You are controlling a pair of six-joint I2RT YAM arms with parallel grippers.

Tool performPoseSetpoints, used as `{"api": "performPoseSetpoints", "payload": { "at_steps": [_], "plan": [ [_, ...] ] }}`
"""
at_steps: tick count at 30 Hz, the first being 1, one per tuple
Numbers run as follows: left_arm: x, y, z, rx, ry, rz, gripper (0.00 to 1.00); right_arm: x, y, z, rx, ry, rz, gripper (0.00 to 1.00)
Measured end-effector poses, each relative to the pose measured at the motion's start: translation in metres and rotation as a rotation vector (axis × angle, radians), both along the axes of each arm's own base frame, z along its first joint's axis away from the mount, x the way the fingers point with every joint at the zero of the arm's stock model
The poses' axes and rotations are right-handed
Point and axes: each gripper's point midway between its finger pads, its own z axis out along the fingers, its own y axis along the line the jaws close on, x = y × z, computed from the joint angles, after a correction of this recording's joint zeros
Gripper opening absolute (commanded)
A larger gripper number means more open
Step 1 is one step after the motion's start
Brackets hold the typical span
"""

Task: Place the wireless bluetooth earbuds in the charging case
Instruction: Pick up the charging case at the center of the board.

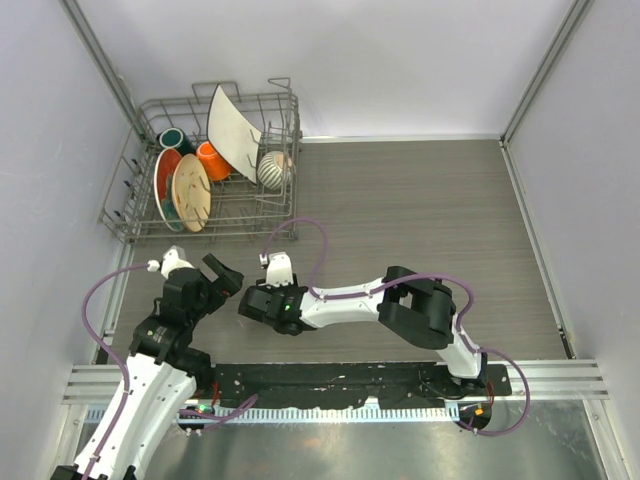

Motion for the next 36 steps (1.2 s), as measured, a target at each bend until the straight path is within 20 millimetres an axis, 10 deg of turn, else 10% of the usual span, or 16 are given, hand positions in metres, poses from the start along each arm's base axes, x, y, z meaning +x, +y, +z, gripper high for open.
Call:
{"api": "performPoseSetpoints", "payload": {
  "at_steps": [7,13,21,29,36],
  "plan": [
    [-0.001,0.000,-0.001,0.002,0.005,0.000,1.00,0.000,-0.002,0.000,0.015,-0.016,0.017,0.01],
    [-0.001,0.001,0.008,-0.012,-0.037,0.007,1.00,-0.013,-0.038,0.008,-0.020,-0.030,0.135,0.01],
    [-0.003,-0.006,0.073,-0.094,-0.262,-0.035,1.00,-0.008,-0.081,0.125,0.176,-0.188,0.338,0.01],
    [-0.015,-0.068,0.146,-0.310,-0.572,-0.381,1.00,-0.028,-0.127,0.236,0.225,-0.522,0.682,0.01],
    [-0.011,-0.129,0.140,-0.482,-0.365,-0.710,0.93,-0.053,-0.139,0.242,0.061,-0.614,0.963,0.01]
  ]
}}
